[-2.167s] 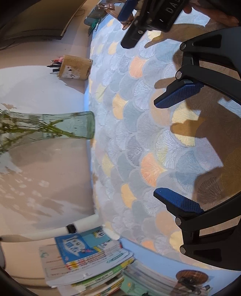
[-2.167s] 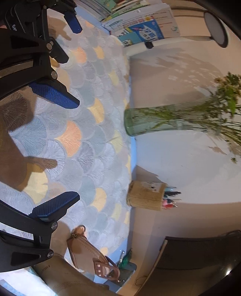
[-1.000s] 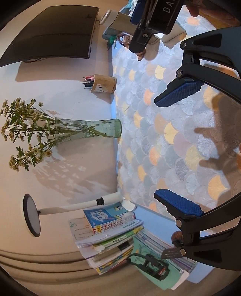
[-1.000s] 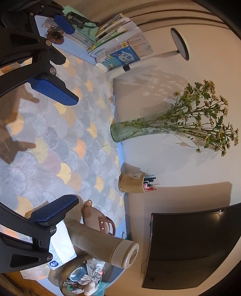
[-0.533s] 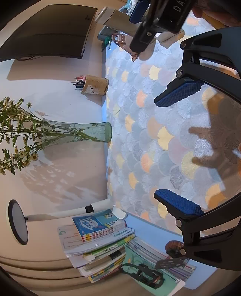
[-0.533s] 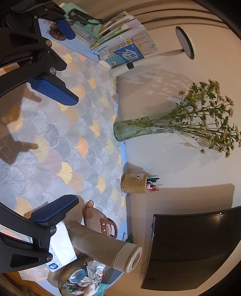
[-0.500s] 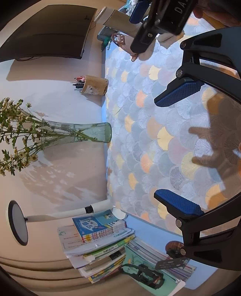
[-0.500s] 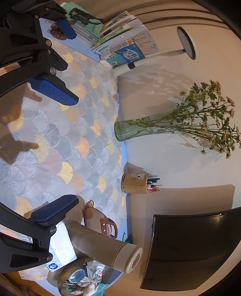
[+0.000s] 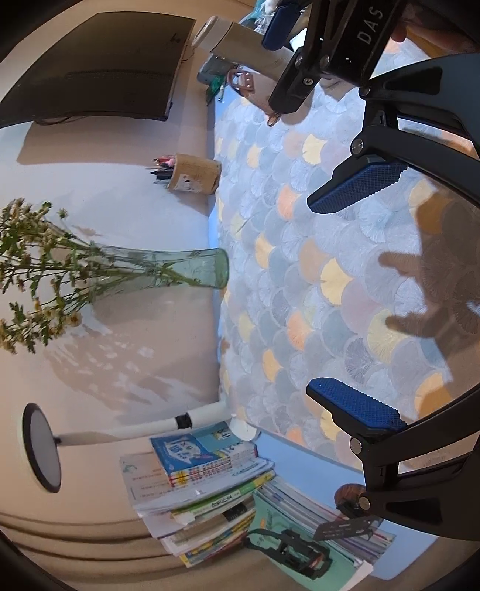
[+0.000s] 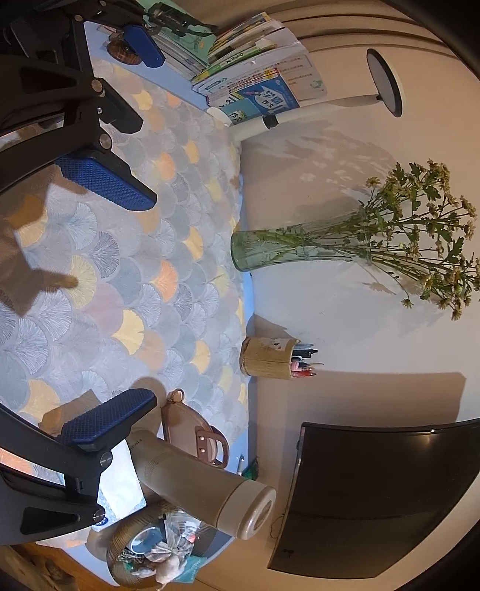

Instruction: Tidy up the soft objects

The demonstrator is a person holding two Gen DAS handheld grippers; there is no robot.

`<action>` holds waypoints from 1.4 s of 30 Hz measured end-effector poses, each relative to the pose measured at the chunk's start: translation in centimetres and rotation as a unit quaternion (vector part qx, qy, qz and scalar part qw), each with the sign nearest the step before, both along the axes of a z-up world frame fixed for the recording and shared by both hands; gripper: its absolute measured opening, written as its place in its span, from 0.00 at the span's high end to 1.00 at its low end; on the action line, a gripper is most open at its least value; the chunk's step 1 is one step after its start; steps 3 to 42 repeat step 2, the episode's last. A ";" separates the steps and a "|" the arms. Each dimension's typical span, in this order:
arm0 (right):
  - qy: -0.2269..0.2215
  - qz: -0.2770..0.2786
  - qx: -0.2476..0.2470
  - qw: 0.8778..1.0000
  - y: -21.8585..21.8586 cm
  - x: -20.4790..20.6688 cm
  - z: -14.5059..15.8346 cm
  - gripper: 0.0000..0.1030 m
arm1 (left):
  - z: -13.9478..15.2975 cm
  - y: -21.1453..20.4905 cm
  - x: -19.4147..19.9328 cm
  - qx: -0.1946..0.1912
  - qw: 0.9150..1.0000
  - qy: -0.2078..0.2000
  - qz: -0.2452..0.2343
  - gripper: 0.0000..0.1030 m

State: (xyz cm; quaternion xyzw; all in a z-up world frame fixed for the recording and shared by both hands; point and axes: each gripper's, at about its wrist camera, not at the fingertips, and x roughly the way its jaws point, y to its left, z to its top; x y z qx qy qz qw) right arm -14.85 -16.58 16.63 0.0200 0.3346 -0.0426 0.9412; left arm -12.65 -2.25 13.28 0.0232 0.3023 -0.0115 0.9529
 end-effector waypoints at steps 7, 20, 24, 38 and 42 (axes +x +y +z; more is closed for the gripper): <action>0.001 0.000 0.003 1.000 -0.2 0.1 0.0 0.06 | 0.1 0.0 -0.1 0.006 1.000 -0.005 0.002 0.13; 0.001 0.000 0.003 1.000 -0.2 0.1 0.0 0.06 | 0.1 0.0 -0.1 0.006 1.000 -0.005 0.002 0.13; 0.001 0.000 0.003 1.000 -0.2 0.1 0.0 0.06 | 0.1 0.0 -0.1 0.006 1.000 -0.005 0.002 0.13; 0.001 0.000 0.003 1.000 -0.2 0.1 0.0 0.06 | 0.1 0.0 -0.1 0.006 1.000 -0.005 0.002 0.13; 0.001 0.000 0.003 1.000 -0.2 0.1 0.0 0.06 | 0.1 0.0 -0.1 0.006 1.000 -0.005 0.002 0.13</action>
